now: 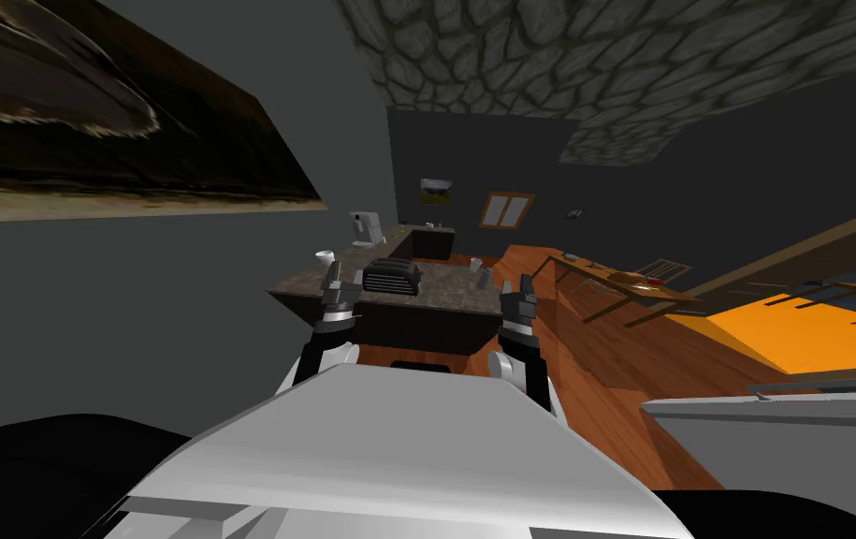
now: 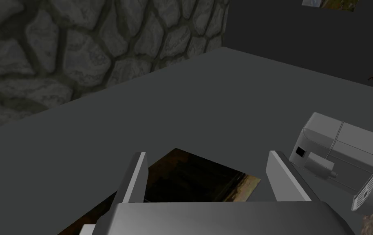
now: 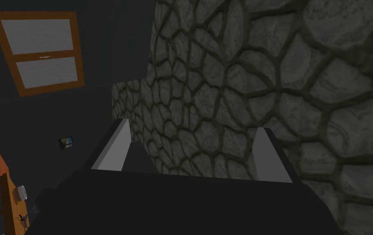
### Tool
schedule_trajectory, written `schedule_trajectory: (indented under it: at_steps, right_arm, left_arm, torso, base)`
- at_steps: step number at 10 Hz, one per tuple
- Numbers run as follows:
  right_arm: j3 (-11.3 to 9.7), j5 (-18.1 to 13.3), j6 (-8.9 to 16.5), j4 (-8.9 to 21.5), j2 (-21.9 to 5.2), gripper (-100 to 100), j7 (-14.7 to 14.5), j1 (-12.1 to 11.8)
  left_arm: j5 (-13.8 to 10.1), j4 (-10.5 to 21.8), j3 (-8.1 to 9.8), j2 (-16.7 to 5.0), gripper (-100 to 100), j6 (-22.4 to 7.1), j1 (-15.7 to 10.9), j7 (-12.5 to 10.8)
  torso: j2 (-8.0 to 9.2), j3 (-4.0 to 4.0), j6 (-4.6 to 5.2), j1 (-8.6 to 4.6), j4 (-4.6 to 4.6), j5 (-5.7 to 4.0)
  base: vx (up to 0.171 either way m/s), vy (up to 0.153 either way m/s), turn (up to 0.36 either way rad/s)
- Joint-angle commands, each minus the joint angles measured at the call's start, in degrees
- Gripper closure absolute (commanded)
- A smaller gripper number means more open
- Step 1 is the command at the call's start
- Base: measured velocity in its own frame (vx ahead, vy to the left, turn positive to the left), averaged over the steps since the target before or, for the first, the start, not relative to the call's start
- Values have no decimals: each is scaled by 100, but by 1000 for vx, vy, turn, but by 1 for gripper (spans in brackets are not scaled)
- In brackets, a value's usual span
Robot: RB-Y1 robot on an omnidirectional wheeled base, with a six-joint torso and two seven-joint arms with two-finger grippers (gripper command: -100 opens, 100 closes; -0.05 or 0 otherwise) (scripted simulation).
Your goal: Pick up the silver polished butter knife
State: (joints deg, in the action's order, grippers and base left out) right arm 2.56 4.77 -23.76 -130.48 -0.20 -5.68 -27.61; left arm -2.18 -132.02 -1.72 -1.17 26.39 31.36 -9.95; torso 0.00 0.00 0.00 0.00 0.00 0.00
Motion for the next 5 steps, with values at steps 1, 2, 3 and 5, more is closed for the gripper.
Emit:
schedule_trajectory:
  at_steps: [1, 2, 3, 5]
  right_arm:
    - [0, -37, 6, 51, -169, -100, 15, 55]
    - [-1, -75, 11, 101, -306, -100, 30, 110]
    - [-4, -125, 17, 167, -460, -100, 48, 179]
    - [-15, -254, 31, 337, -802, -100, 95, 352]
  left_arm:
    - [0, 0, 0, 0, 0, 0, 0, 0]
    - [0, 0, 0, 0, 0, 0, 0, 0]
    - [0, 0, 0, 0, 0, 0, -1, 0]
    - [0, 0, 0, 0, 0, 0, -1, 0]
  torso:
    - [0, 0, 0, 0, 0, 0]
    - [2, 1, -2, -3, 0, 0]
    - [5, 3, -2, -8, 1, -1]
    - [9, 5, -3, -17, 2, -3]
  base:
    - [-8, -8, 83]
    - [-20, -17, 131]
    - [-27, -32, 101]
    - [-35, -40, 215]
